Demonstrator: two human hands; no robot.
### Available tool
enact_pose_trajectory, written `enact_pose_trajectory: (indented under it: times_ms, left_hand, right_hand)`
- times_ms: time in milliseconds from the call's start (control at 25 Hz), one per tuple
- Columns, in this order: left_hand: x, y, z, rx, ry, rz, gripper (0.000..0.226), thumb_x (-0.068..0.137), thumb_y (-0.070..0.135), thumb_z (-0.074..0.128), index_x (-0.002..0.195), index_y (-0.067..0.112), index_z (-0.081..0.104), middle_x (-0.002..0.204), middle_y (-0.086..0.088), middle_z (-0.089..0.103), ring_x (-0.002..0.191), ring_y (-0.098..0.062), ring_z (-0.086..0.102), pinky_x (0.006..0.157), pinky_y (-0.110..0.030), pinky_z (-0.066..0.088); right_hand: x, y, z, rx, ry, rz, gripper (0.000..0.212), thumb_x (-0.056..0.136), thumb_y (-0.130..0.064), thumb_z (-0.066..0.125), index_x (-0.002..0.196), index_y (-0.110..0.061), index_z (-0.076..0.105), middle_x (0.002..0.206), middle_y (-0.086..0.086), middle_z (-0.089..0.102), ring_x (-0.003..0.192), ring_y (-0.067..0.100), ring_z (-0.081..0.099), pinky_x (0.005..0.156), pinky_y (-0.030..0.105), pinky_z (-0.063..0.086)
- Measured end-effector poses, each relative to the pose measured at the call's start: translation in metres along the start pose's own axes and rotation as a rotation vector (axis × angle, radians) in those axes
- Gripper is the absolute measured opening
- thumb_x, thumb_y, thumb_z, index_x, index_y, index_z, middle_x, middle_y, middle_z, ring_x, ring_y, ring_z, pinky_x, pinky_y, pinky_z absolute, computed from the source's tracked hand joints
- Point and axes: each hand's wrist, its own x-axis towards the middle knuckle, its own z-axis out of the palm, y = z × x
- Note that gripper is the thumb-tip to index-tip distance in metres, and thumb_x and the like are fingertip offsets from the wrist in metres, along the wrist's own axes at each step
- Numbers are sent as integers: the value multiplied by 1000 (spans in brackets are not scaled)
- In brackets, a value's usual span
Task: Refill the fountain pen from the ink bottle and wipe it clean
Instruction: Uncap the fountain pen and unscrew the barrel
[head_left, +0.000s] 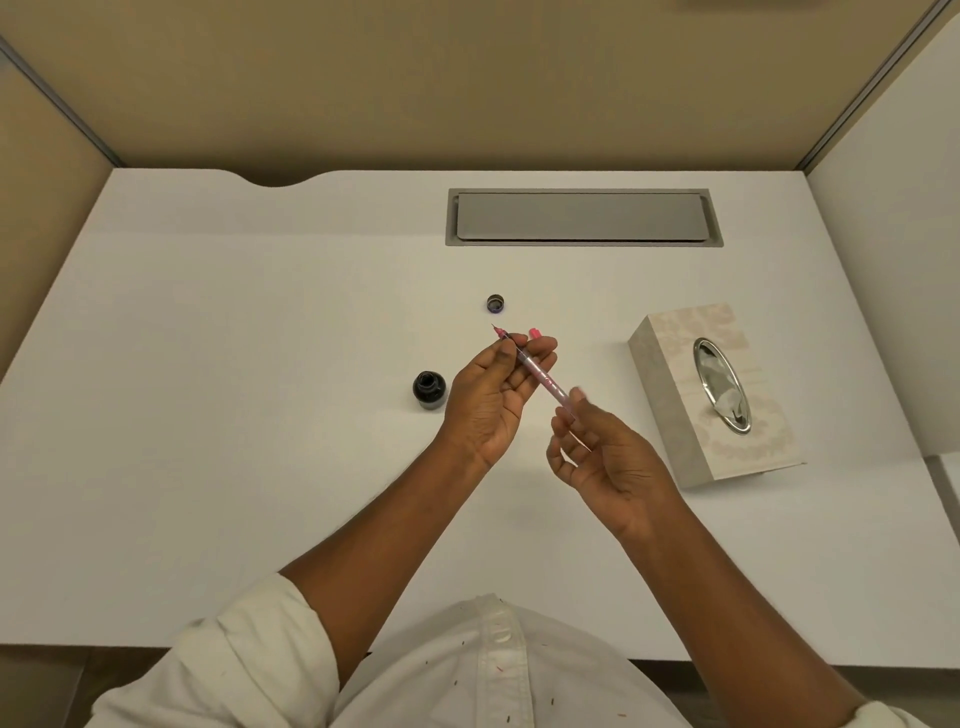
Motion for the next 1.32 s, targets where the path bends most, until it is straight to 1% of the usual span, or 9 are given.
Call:
enact_pose_trajectory:
  times_ms: [120, 320, 440, 560, 680, 880, 960, 1200, 1320]
  left_hand:
    - [-5, -6, -2, 25, -19, -22, 23, 97, 7, 40, 90, 1, 62, 93, -20, 72, 96, -29, 69, 84, -32, 56]
    - [-3, -9, -4, 21, -1, -35, 21, 97, 7, 40, 91, 1, 60, 90, -19, 72, 96, -29, 69, 84, -33, 56]
    - [-2, -9, -6, 12, -3, -41, 21, 97, 7, 40, 92, 0, 59, 92, -20, 72, 98, -30, 68, 87, -35, 56]
    - [-2, -11, -8, 11, -9, -46, 21, 97, 8, 40, 92, 1, 60, 93, -20, 72, 99, -30, 68, 86, -34, 56]
    - [-2, -13, -11, 26, -9, -44, 21, 97, 9, 42, 91, 1, 60, 94, -20, 72, 101, -30, 67, 88, -33, 55]
    - [0, -13, -14, 6, 8, -46, 20, 97, 8, 41, 92, 1, 59, 92, -21, 72, 98, -31, 68, 86, -35, 56]
    - [1, -14, -15, -2, 10, -49, 20, 97, 7, 41, 92, 0, 59, 91, -21, 72, 98, -31, 68, 86, -35, 56]
    - [3, -14, -17, 15, 4, -45, 21, 97, 9, 40, 91, 1, 59, 88, -17, 73, 98, -29, 68, 87, -34, 56]
    - [4, -13, -17, 4, 13, -48, 22, 98, 8, 40, 90, 1, 59, 86, -17, 73, 97, -30, 68, 88, -35, 56]
  right_hand:
    - [3, 2, -2, -124, -5, 12, 36, 90, -38, 61, 96, -3, 68, 78, 12, 72, 62, 15, 66, 54, 24, 55]
    - [4, 3, -4, -183, 23, -110, 6, 87, -9, 66, 86, -7, 72, 79, 10, 72, 65, 13, 64, 57, 21, 53]
    - [5, 2, -6, -229, 65, -185, 18, 77, 5, 71, 82, -12, 69, 88, 9, 68, 78, 16, 64, 64, 25, 53]
    - [6, 2, -5, -205, 33, -123, 19, 77, -16, 76, 92, -9, 65, 87, 11, 69, 75, 17, 67, 62, 26, 55]
    - [8, 4, -4, -291, -7, -25, 37, 93, -39, 56, 95, -5, 69, 76, 10, 73, 61, 13, 66, 55, 22, 54]
    - [11, 5, -4, -288, 35, -137, 7, 86, -8, 67, 90, -7, 73, 80, 8, 72, 66, 13, 62, 61, 23, 54]
    - [12, 6, -4, -325, 74, -200, 15, 78, -1, 73, 90, -10, 72, 84, 6, 70, 75, 16, 62, 68, 27, 54]
    - [14, 9, 0, -286, 41, -49, 30, 91, -36, 60, 94, -7, 69, 77, 8, 72, 66, 14, 66, 59, 23, 54]
    - [15, 10, 0, -288, 38, -100, 16, 90, -19, 63, 86, -7, 72, 74, 8, 71, 60, 10, 61, 56, 20, 53]
